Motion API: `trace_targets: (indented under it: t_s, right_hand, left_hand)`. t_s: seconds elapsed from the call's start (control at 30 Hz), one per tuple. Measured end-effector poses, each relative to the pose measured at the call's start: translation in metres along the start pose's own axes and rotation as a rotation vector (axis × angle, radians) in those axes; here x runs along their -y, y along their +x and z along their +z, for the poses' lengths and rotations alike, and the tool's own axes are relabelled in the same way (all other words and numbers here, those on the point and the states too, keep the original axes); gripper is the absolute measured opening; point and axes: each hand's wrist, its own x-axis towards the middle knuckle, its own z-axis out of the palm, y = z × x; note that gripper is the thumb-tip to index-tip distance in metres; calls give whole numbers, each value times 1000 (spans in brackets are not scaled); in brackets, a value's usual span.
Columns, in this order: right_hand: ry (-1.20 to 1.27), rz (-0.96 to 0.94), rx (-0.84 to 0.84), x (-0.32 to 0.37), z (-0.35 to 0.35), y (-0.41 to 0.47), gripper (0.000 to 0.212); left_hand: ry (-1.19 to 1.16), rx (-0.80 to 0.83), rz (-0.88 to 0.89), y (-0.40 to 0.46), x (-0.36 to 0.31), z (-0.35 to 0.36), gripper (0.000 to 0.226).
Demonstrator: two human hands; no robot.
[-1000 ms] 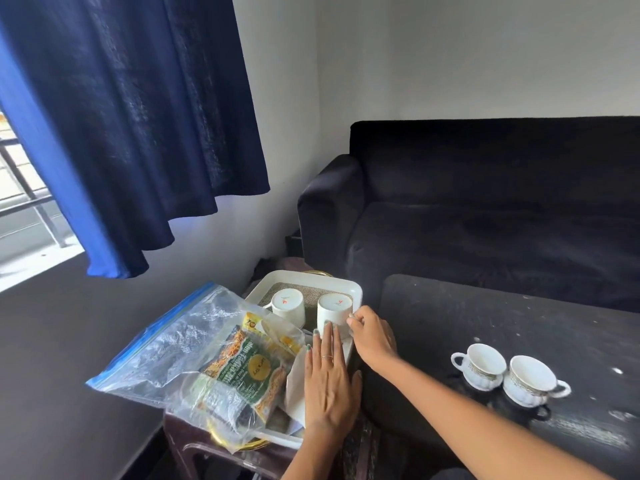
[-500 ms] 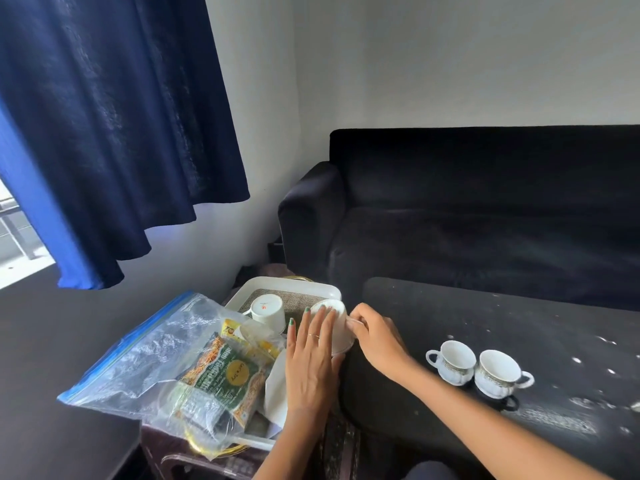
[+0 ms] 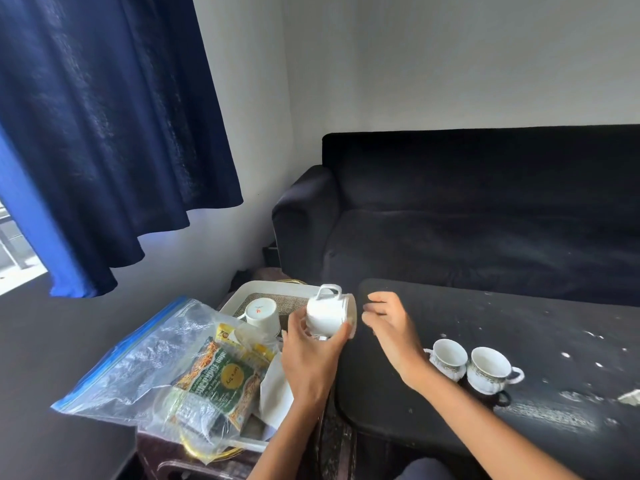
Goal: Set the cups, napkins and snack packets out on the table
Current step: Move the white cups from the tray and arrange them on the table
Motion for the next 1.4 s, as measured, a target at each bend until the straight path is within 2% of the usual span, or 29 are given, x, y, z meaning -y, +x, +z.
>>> trace_targets:
  t_s: [0.13, 0.23, 0.33, 0.5, 0.67, 0.77, 0.97, 1.17, 1.4]
  right_hand:
    - [-9, 30, 103, -16, 0, -20, 46]
    - [-44, 26, 148, -19, 5, -31, 57]
    - [-52, -6, 57, -19, 9, -37, 71]
    - [-119, -65, -76, -25, 10, -42, 77]
    - [-118, -40, -218, -41, 1, -42, 70]
    - [-68, -2, -282, -51, -12, -44, 62]
    - [-28, 89, -323, -73, -45, -54, 58]
    - [-17, 155, -310, -98, -68, -62, 62]
    - [22, 195, -311, -123, -91, -70, 60]
  left_hand:
    - [-259, 66, -262, -2, -10, 8, 48]
    - [-398, 181, -423, -6, -9, 15, 45]
    - [-464, 283, -559, -10, -6, 19, 46]
    - [-571, 356, -691, -21, -3, 25, 35]
    - [-552, 512, -632, -38, -4, 35, 34]
    - [-434, 624, -511, -48, -2, 43, 27]
    - [-263, 834, -291, -69, 3, 56, 31]
    - [-203, 878, -187, -91, 18, 85, 35]
    - [-108, 852, -272, -117, 30, 115, 42]
